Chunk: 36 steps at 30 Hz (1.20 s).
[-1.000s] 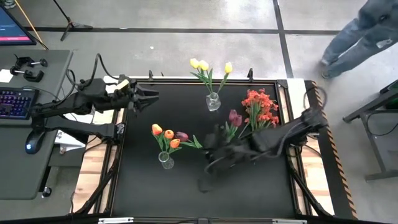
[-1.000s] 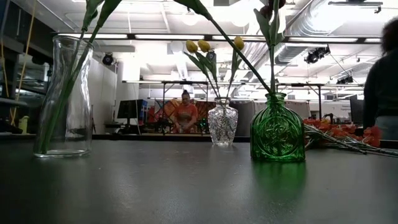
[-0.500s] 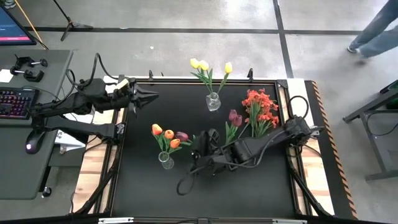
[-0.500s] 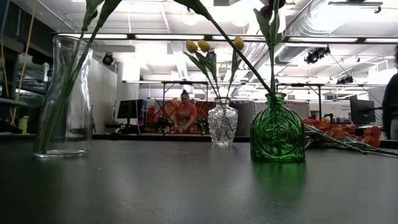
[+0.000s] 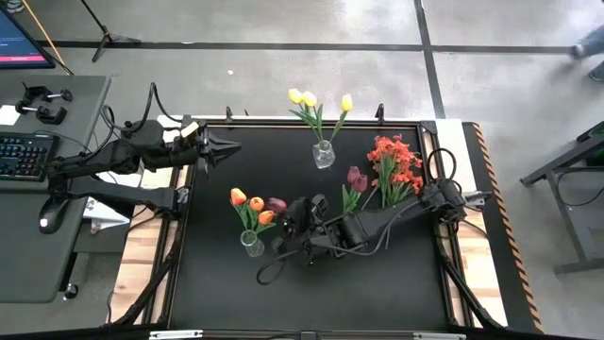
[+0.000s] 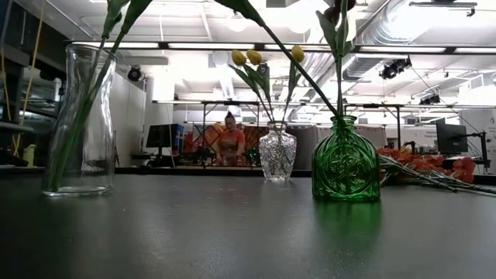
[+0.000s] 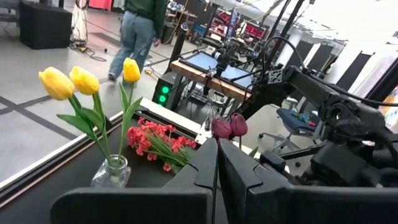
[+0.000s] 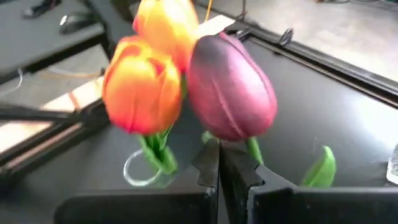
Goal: Sort flowers into vase by color
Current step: Adjust the red tulips
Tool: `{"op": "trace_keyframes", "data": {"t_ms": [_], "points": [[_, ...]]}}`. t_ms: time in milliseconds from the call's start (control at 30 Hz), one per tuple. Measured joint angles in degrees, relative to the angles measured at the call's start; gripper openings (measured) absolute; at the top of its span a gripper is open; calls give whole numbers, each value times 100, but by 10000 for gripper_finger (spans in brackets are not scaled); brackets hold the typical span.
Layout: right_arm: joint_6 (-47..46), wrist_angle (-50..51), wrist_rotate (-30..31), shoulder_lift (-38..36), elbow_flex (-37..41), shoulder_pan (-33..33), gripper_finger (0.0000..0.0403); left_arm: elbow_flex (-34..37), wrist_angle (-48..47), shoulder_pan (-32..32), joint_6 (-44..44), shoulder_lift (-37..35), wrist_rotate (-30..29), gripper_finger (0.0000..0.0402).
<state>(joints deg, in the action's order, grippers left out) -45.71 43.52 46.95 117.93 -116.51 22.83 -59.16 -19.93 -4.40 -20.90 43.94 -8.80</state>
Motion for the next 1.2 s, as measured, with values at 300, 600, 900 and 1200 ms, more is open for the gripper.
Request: {"op": "trace_keyframes", "data": {"t_ms": [300, 600, 900, 1200], "points": [[-191, 196, 527, 0, -52, -7, 0, 0, -28, 0, 1, 0, -59, 0], [-1353, 1274, 562, -15, -52, -6, 0, -1, -24, 0, -53, 0, -59, 0], [-1450, 1392, 619, -46, -52, 61, 0, -2, 20, -1, -101, 0, -61, 0], [-1607, 1859, 787, -457, -52, 137, 0, -2, 49, -2, -100, -2, -81, 0]]}}
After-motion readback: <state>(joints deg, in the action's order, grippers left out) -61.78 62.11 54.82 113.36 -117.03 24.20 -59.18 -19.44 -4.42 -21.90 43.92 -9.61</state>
